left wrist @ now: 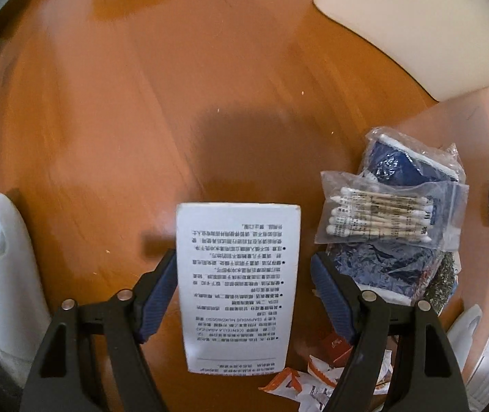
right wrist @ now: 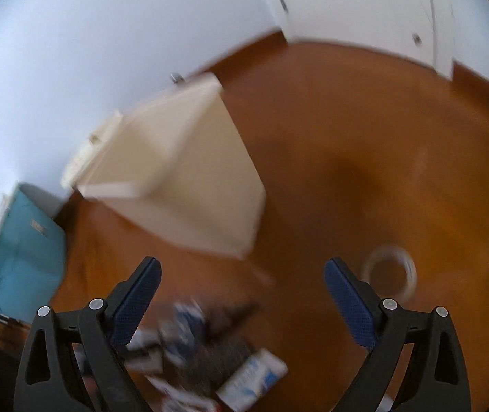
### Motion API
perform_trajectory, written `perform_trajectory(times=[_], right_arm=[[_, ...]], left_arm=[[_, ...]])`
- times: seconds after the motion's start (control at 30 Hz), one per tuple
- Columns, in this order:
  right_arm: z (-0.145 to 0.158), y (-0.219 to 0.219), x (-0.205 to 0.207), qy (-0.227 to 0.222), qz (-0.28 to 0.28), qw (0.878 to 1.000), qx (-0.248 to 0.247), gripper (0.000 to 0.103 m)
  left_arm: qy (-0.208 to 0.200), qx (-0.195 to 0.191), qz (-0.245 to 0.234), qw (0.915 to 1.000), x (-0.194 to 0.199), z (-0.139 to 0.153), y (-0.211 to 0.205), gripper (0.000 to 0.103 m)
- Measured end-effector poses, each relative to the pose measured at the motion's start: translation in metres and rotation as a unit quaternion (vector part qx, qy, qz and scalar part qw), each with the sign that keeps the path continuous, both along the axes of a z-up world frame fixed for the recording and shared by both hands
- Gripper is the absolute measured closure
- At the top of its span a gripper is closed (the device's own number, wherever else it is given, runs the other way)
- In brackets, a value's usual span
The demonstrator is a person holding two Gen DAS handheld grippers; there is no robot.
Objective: Collect trash
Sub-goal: 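Grasp the white paper leaflet with the left gripper while the right gripper grasps the steel wool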
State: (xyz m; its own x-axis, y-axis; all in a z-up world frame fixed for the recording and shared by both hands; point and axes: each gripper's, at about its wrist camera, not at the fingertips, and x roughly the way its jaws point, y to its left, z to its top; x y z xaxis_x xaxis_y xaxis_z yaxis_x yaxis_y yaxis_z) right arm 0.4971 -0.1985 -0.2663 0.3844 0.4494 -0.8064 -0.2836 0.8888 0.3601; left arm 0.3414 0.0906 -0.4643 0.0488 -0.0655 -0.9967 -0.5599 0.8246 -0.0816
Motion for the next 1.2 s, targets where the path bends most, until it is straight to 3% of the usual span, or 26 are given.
perform_trajectory(times=[0.07, 0.17, 0.3, 0.4, 0.5, 0.7, 0.77, 0.83, 0.87, 1.03, 1.2], right_arm=[[-0.022, -0.005, -0.017, 0.022, -0.006, 1.0, -0.009, 0.005], [-0.072, 0.02, -0.03, 0.104, 0.031, 0.994, -0.01, 0.005], [-0.152, 0.064, -0.055, 0.253, 0.061, 0.965, 0.034, 0.009], [-0.183, 0.087, -0.069, 0.306, 0.076, 0.949, 0.026, 0.017], [-0.201, 0.098, -0.075, 0.317, 0.081, 0.945, -0.002, 0.022], [-0.221, 0.116, -0.071, 0.328, 0.087, 0.941, 0.006, 0.04], [-0.223, 0.122, -0.074, 0.33, 0.102, 0.938, 0.006, 0.065], [-0.216, 0.122, -0.073, 0.309, 0.119, 0.943, -0.008, 0.085], [-0.212, 0.121, -0.073, 0.3, 0.125, 0.946, 0.001, 0.088], [-0.177, 0.111, -0.063, 0.248, 0.135, 0.959, 0.033, 0.089], [-0.144, 0.079, -0.054, 0.215, 0.104, 0.97, 0.043, 0.089]], left_arm=[[0.006, 0.0, -0.003, 1.0, 0.001, -0.008, 0.002, 0.052], [0.0, -0.013, -0.003, 0.9999, -0.005, -0.009, 0.01, 0.052], [-0.021, 0.016, 0.006, 0.9996, -0.004, 0.015, 0.019, 0.052], [-0.024, 0.007, 0.016, 0.9996, -0.001, 0.02, 0.026, 0.052], [-0.028, 0.008, 0.008, 0.9995, -0.002, 0.027, 0.031, 0.052], [-0.024, -0.002, -0.002, 0.9997, 0.001, 0.029, 0.022, 0.052], [-0.024, 0.0, -0.004, 0.9997, -0.001, 0.034, 0.014, 0.052], [-0.027, 0.001, -0.005, 0.9996, 0.007, 0.038, 0.019, 0.052], [-0.029, 0.002, -0.005, 0.9996, 0.008, 0.04, 0.02, 0.052], [-0.055, 0.015, -0.008, 0.9984, 0.012, 0.063, 0.02, 0.052], [-0.149, 0.025, 0.012, 0.9884, 0.034, 0.15, 0.024, 0.052]])
